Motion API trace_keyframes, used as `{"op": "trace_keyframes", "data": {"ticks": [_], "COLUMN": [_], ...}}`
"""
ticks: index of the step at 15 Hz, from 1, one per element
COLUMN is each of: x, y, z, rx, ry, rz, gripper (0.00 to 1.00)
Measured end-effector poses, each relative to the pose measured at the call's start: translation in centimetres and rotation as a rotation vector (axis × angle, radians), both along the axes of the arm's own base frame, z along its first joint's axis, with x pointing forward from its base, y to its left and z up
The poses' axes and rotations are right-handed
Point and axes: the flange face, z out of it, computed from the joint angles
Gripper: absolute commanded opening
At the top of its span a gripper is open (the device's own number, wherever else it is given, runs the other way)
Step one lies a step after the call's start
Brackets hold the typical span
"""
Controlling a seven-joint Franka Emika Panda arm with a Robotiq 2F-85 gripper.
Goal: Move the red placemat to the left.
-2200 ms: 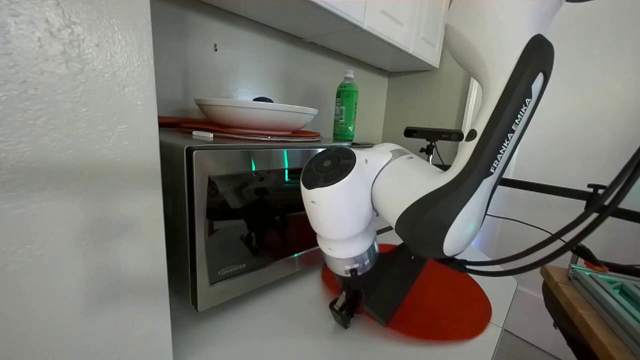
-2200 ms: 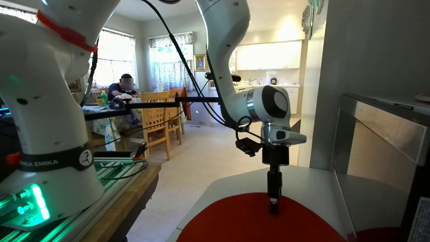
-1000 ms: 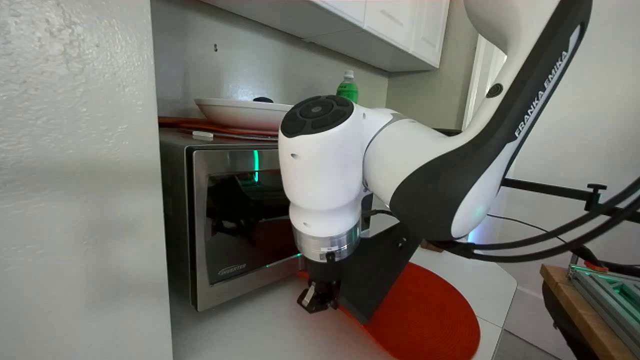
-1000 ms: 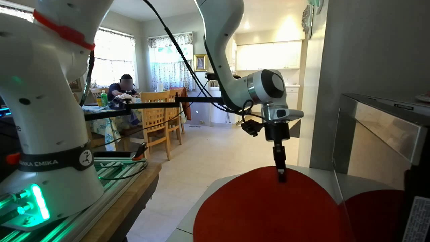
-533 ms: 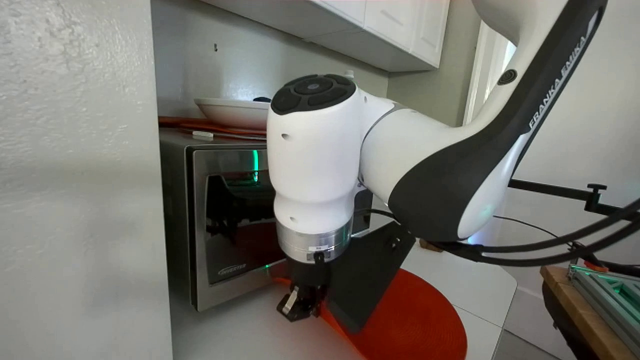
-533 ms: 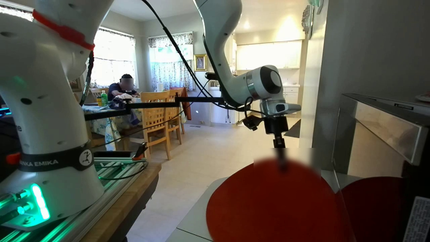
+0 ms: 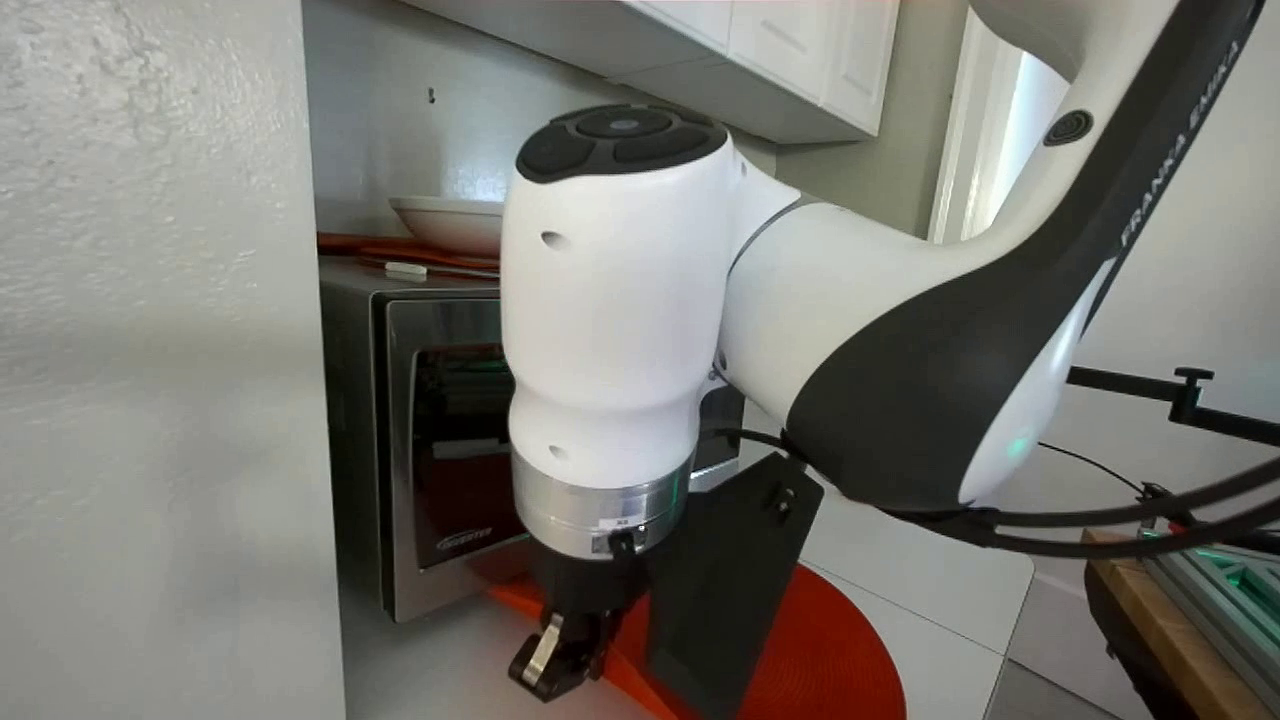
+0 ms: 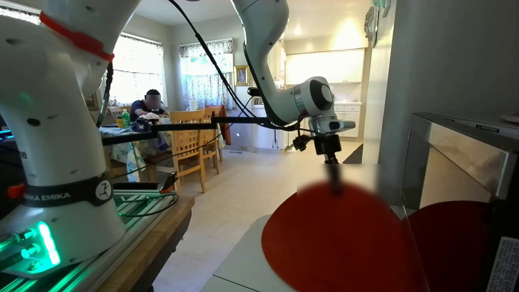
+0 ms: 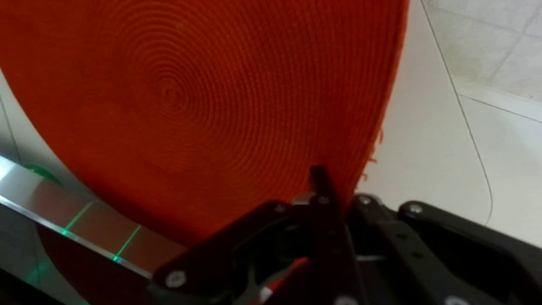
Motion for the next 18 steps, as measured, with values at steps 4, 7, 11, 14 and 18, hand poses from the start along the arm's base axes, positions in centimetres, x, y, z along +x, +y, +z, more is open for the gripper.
{"op": "trace_keyframes", "data": {"ticks": [4, 7, 11, 14, 18], "x": [-0.6, -1.0, -1.2, -1.0, -0.6], "y": [1.6, 2.7, 3.5, 3.9, 4.8], "z": [0.2, 0.2, 0.2, 0.5, 1.5], "rx": [0.008, 0.019, 0.033, 0.059, 0.118], "ry": [0.012, 0.011, 0.008, -0.006, -0.042], "rz": [0.052, 0.09, 0.13, 0.159, 0.213], "gripper": [0.01, 0.29, 0.57, 0.78, 1.0]}}
